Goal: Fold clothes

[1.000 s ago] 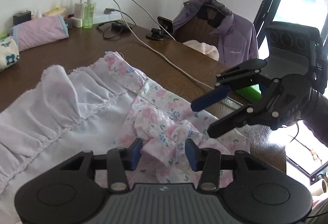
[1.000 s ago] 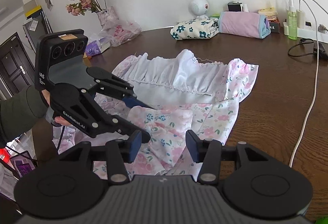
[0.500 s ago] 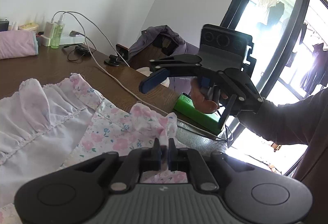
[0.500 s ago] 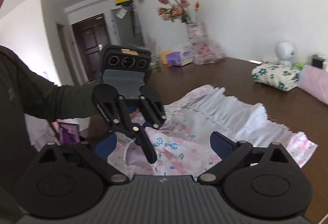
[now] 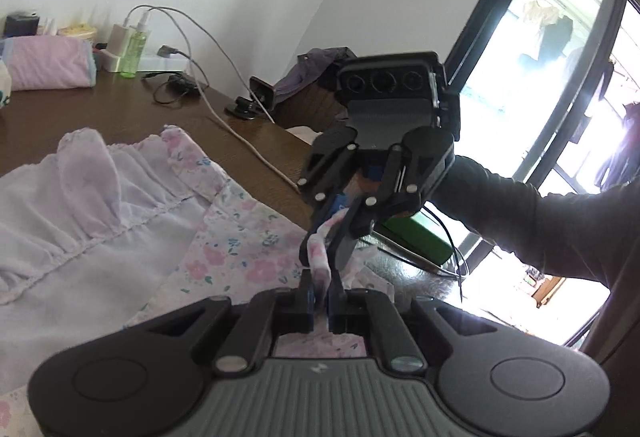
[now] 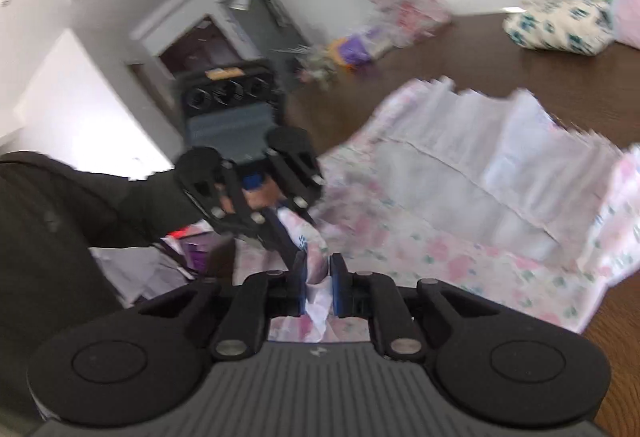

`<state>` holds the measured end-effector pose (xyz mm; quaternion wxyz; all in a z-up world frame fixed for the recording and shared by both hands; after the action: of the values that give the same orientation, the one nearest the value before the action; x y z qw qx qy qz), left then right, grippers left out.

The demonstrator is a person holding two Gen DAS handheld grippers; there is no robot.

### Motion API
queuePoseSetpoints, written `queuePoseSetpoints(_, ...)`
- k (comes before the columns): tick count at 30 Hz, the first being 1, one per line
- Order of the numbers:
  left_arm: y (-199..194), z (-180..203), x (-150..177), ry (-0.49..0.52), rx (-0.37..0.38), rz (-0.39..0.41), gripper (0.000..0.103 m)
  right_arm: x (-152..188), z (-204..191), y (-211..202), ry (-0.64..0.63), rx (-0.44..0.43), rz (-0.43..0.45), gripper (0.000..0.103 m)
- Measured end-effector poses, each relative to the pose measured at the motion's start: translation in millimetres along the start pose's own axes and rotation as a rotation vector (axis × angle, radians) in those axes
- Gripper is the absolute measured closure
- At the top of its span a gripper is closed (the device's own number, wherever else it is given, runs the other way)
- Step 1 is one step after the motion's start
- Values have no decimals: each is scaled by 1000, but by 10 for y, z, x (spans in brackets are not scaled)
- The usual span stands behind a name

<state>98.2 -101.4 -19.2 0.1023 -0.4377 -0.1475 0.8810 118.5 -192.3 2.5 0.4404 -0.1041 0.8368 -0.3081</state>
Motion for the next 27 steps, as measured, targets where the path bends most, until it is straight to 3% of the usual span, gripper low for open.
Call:
queuePoseSetpoints(1,-35,-91,-28,-33,-55,15,88,23,45,39,26,34,-13,94)
queuePoseSetpoints(2,-79,-179,-54,-60,-112,30,74,45,93,81,52,71,-27,94)
queuePoseSetpoints(3,-157,-265,-81,-87,-175,48,68,51,160,157,76,126,-47,94)
queuePoseSetpoints(6,-489,-295,-169,-111,-282,129,64,55,285,346,78,297,-94,92)
queuePoseSetpoints(8,-746,-146,-188,-76,-330,173,55,-9,261,340,24,396,-63,80)
queuePoseSetpoints(9,-876,-64,-195,-56,-354,194,55,-49,246,327,-5,447,-43,66)
queuePoseSetpoints(10,-963,23,-150,-14,-403,183,55,-126,212,257,-49,514,8,58)
queuePoseSetpoints(12,-1078,181,-12,55,-497,139,55,-242,83,101,-125,589,103,58)
queuePoseSetpoints(14,-1029,230,161,55,-533,92,58,-284,-43,19,-130,621,147,63)
queuePoseSetpoints(16,-924,222,313,46,-558,64,60,-267,-137,11,-80,636,149,85)
queuePoseSetpoints(17,-872,218,388,41,-570,50,66,-217,-157,79,-28,640,134,89)
queuePoseSetpoints(19,-777,131,489,15,-586,23,76,-110,-232,263,-1,653,115,90)
queuePoseSetpoints(23,-635,12,617,15,-667,-26,78,43,-281,622,-14,706,85,89)
queuePoseSetpoints(27,-641,35,632,33,-749,-41,75,58,-369,626,-87,759,116,85)
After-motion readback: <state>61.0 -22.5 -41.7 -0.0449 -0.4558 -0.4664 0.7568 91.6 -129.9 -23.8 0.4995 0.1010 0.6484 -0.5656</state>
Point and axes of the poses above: each gripper's, at about its wrist camera, not at the fingertips, and y roughly the way its jaws point, z to its right, x to its underside, the point moved 10 cm from there along y, roughly the way its jaws point, and after that the axes turned 15 degrees about x, right-handed, at the moved point
